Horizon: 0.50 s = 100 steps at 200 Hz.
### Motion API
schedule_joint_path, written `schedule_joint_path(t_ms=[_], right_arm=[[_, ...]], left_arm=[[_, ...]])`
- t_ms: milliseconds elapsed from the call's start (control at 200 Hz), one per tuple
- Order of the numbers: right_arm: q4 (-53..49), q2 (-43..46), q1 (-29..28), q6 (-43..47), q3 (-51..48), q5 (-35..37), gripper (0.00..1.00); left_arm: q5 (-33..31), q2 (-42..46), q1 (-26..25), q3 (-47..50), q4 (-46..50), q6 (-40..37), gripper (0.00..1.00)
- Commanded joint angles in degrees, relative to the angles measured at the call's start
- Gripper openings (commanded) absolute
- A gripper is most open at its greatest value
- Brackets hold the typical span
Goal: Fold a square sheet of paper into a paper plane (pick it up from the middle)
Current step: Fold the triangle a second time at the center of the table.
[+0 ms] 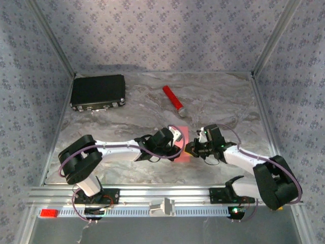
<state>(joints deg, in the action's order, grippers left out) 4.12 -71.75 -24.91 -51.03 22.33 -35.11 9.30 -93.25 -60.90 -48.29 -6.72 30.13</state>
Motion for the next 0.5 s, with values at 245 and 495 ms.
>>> schedule_joint_path(t_ms=[245,495], right_arm=[[4.1,-1.5,-0.1,-2.3,0.5,-0.1,0.06],[4.5,-2.0,0.2,-2.6,0.4,-0.5,0.06]], left_arm=[[1.9,-0.2,1.4,1.5,-3.9,2.8,0.19],[2.1,-1.1,2.4,2.0,-7.6,4.2,0.22]])
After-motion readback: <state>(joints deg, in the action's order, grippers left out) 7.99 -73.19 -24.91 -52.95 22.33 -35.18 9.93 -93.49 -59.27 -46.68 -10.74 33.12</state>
